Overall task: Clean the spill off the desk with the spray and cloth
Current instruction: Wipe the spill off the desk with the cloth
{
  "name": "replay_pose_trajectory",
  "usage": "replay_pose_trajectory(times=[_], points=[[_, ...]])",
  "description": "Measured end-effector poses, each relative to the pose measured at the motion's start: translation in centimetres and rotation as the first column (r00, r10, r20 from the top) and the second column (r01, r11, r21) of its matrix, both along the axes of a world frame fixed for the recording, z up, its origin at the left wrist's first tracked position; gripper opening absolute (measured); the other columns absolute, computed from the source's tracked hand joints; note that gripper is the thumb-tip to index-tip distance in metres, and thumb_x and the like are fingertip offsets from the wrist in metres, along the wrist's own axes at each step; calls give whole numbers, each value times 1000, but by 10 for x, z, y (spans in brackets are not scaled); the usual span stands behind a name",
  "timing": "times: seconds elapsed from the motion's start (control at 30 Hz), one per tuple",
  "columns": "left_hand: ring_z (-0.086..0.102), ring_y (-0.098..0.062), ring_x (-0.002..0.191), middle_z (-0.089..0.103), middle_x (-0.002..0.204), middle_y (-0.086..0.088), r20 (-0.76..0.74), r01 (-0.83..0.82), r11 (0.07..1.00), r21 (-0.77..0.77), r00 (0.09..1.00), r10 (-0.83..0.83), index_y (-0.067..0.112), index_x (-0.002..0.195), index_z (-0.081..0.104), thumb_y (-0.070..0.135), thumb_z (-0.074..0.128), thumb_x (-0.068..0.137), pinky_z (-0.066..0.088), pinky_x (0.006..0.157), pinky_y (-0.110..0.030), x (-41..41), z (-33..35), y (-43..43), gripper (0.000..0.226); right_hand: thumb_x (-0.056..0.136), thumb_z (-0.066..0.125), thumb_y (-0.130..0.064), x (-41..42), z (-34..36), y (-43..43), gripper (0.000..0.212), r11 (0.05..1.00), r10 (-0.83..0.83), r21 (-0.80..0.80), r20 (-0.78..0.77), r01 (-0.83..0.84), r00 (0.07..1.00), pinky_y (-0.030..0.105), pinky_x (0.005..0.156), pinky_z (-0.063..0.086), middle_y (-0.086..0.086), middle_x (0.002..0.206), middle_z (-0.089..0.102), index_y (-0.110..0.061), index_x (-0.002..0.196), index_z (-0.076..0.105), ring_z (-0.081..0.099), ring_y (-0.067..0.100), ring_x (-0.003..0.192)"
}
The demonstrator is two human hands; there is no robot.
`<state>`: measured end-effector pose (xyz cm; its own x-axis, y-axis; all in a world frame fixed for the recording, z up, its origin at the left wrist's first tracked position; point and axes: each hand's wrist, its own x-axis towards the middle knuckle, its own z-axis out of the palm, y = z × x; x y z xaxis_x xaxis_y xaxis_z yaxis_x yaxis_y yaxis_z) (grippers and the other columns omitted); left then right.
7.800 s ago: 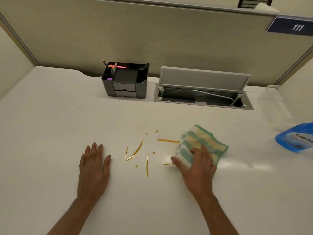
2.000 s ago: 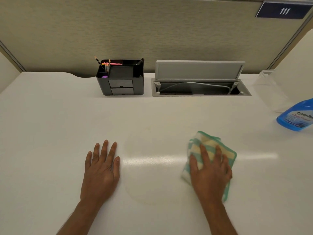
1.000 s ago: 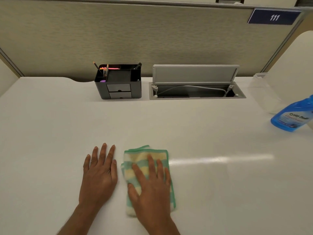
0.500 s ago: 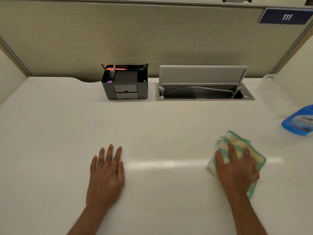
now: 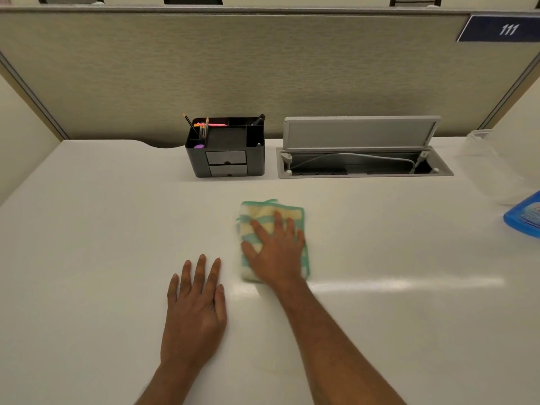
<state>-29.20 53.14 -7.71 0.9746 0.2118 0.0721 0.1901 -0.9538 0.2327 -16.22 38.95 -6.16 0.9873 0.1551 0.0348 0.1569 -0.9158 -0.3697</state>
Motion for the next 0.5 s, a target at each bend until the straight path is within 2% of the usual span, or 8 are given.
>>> replay_pose_trajectory(times=[0.17,0.3,0.37,0.5], points=[[25,-27,156,33,166,-4,7,5,1000,-5,1000,-5,25,156,38,39,21,100,18,127,-50,0,3,-2,60,92,37,-62,-42,6,13,58,985,171,31,-36,-170,985,56,120,6,6,167,16,-47,148,36,12,36,151],[26,-32,155,33,166,-8,-5,40,999,8,999,-40,18,155,41,39,16,100,19,126,-53,-2,4,-1,63,91,38,-62,-99,6,4,58,992,113,57,-10,-112,994,55,122,13,5,166,23,-48,146,38,19,35,151],[24,-33,156,30,167,-9,-21,50,998,23,999,-50,19,157,35,37,14,99,18,126,-54,-1,5,1,64,89,43,-60,-122,5,2,56,996,71,44,12,-71,997,56,121,18,6,164,28,-47,144,43,24,36,150],[17,-30,158,24,170,-6,-37,39,999,9,999,-38,26,160,25,39,8,97,12,128,-50,-3,7,0,67,87,47,-60,-152,3,-7,56,998,48,36,50,-50,998,54,117,17,6,163,33,-47,142,45,28,35,149]])
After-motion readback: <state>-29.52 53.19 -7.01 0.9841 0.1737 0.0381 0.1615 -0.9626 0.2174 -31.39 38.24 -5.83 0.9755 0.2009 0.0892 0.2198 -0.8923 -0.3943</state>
